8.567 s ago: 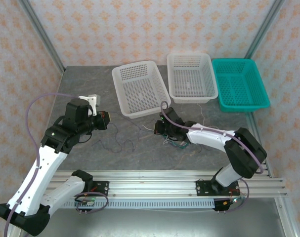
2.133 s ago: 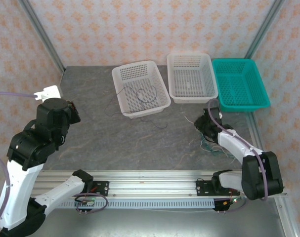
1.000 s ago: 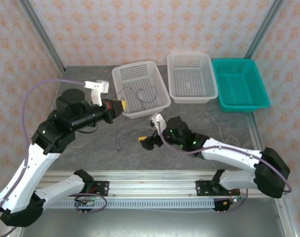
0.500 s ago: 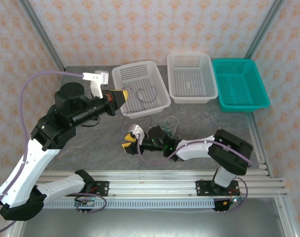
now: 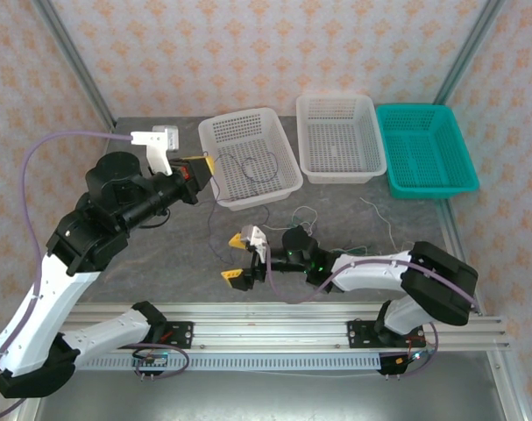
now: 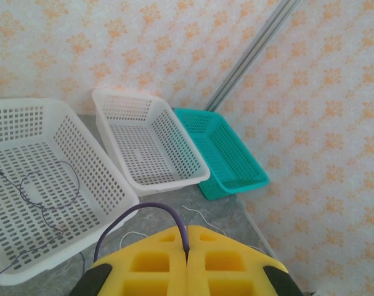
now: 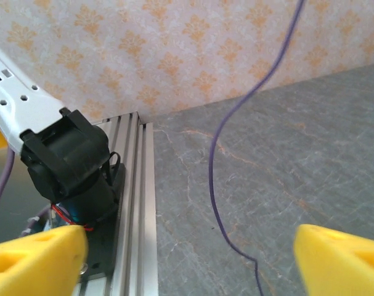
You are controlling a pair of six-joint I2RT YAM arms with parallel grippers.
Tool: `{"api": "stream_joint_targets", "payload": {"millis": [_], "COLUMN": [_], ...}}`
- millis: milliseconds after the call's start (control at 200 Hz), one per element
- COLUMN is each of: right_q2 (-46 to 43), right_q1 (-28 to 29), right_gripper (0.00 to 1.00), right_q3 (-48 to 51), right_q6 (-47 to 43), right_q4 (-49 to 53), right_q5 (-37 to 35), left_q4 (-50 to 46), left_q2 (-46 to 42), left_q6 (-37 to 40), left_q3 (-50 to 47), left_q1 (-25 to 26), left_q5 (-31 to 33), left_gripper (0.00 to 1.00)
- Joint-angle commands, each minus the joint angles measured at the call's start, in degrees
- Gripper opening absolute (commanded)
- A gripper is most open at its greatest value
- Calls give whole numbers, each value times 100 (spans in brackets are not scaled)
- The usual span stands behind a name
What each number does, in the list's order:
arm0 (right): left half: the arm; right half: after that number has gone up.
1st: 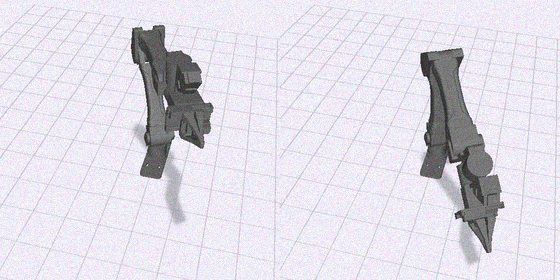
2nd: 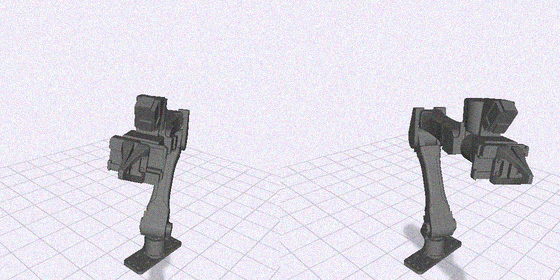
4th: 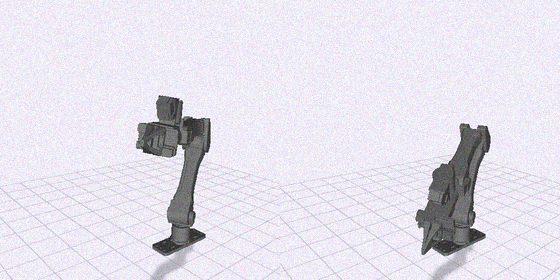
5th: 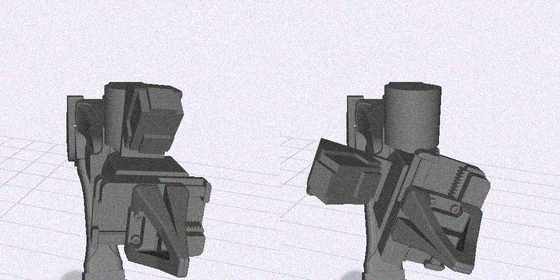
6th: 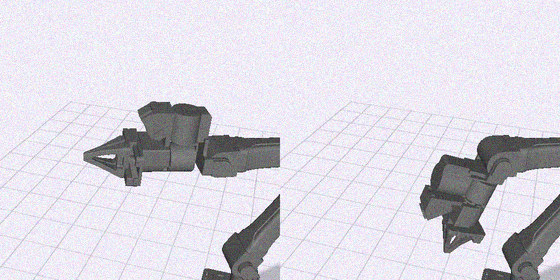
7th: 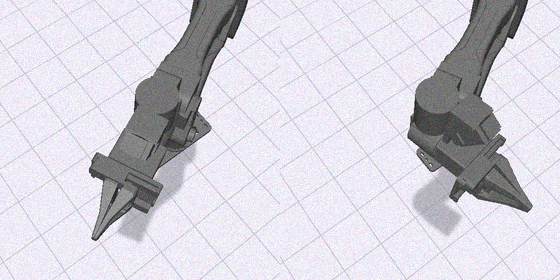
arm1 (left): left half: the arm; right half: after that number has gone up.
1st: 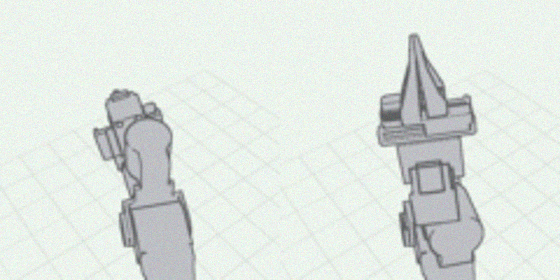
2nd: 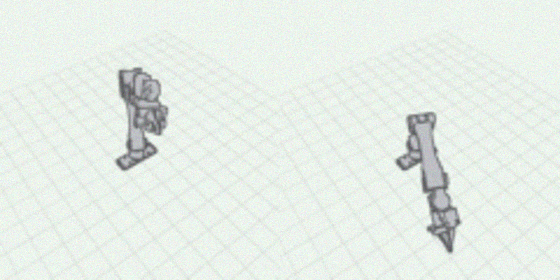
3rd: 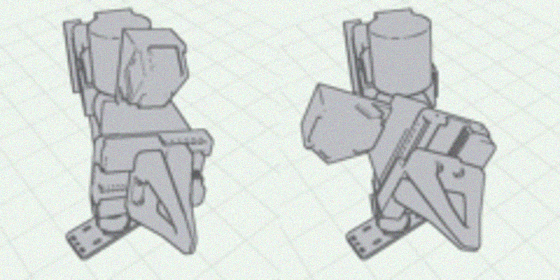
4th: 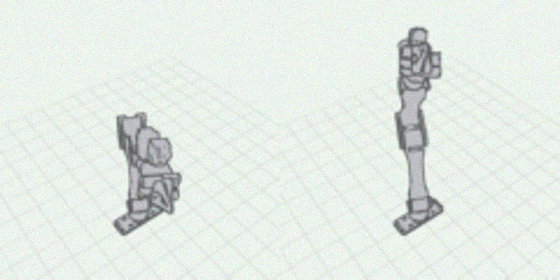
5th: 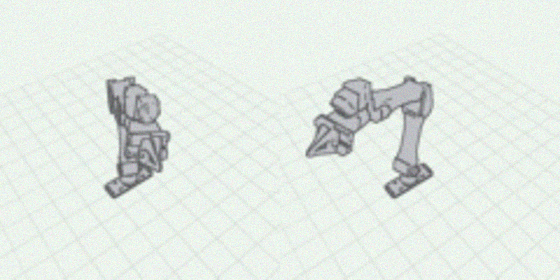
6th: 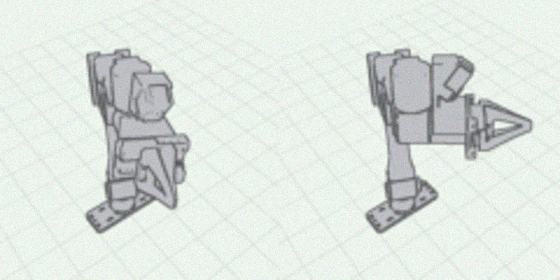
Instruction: Untangle the cables
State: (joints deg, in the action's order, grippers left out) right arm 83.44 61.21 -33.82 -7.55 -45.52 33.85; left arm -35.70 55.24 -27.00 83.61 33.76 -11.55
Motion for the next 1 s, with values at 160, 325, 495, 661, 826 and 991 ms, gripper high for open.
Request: {"api": "stream_joint_targets", "payload": {"millis": [160, 325, 495, 661, 826, 991], "right_q2": [975, 1384, 369, -233, -58, 529], "right_q1": [23, 19, 5, -238, -674, -927], "right_gripper": [74, 0, 0, 0, 0, 0], "right_q3": [-665, -945, -1329, -2812, -3833, -5054], "right_q6": [-271, 80, 516, 524, 580, 49], "right_q4": [-824, -1071, 94, 2237, 2402, 2662], "right_q5": [-501, -224, -459, -884, -1035, -1192], "left_q4": [131, -497, -1447, -1437, -1349, -1727], "left_q2": [-121, -213, -249, -520, -1108, -1720], "left_q6": [-164, -218, -189, -230, -497, -562], "left_q3": [-12, 148, 51, -684, -1353, -1556], "left_q1": [26, 26, 17, 17, 17, 17], "left_q5": [78, 1103, 2590, 2674, 2628, 3276], "left_gripper": [0, 0, 20, 62, 86, 100]}}
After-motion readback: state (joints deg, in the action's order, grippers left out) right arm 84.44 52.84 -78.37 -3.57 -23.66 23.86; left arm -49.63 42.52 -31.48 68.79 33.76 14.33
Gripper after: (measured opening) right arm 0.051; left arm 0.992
